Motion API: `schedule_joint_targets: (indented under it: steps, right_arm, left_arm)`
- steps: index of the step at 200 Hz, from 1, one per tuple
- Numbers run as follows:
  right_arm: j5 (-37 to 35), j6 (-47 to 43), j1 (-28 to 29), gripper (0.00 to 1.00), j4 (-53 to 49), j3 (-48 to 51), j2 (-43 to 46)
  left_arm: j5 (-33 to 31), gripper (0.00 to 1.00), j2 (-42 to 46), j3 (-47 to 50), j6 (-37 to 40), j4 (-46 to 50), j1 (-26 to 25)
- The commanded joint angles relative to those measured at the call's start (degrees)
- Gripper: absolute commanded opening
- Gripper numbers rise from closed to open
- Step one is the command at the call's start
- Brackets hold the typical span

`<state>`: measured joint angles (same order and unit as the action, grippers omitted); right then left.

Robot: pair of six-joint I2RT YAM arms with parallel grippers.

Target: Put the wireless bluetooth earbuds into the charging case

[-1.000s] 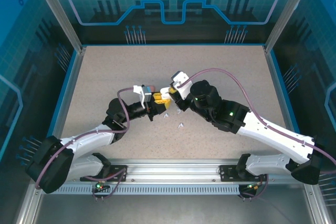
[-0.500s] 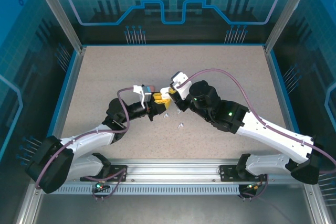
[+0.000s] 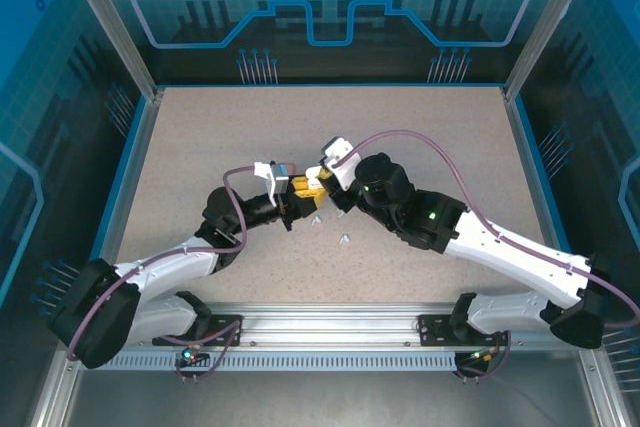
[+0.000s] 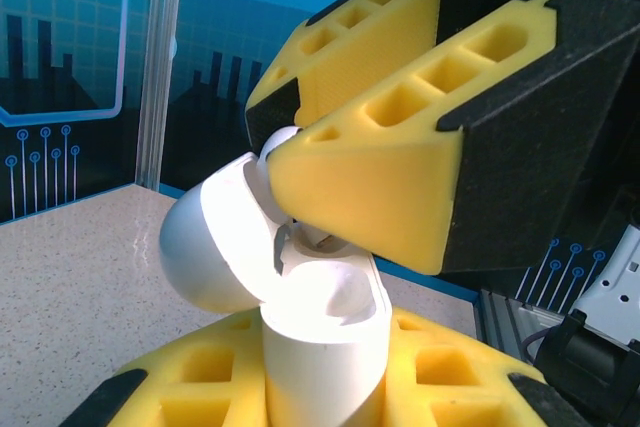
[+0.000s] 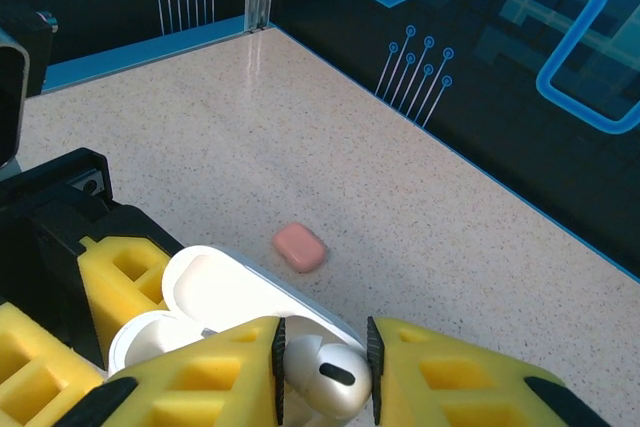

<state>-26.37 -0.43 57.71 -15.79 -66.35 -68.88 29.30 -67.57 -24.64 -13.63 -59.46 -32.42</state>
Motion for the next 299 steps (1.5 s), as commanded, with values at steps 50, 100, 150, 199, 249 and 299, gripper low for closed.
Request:
schedule_joint_targets:
  steps: [50, 100, 150, 199, 249, 299]
  right_arm:
    - [2.0, 3.8, 0.0, 0.32, -2.6, -1.1, 0.8]
    - [7.1, 10.3, -1.7, 0.54, -3.7, -2.2, 2.3]
    - [8.8, 14.8, -4.3, 0.74, -4.6, -4.6, 5.1]
    - [10.7, 16.8, -6.6, 0.86, -7.9, -5.2, 8.2]
    - [12.9, 17.7, -10.0, 1.0, -11.3, -0.8, 12.0]
    - [20.7, 30.6, -20.6, 1.0, -12.4, 9.4, 15.5]
  left_arm:
    - [-0.7, 0.02, 0.0, -1.4, 0.0, -2.8, -0.4]
    - [-0.7, 0.02, -0.7, -1.4, 0.2, -2.9, -0.5]
    - [-0.7, 0.02, -0.7, -1.2, 0.3, -3.2, -0.5]
    - [-0.8, 0.02, -0.3, -0.8, 0.7, -3.5, -0.5]
    - [-1.8, 0.02, 2.3, 0.3, 2.5, -2.5, -0.5]
    - [-2.6, 0.02, 7.9, 2.5, 6.4, -0.5, -0.5]
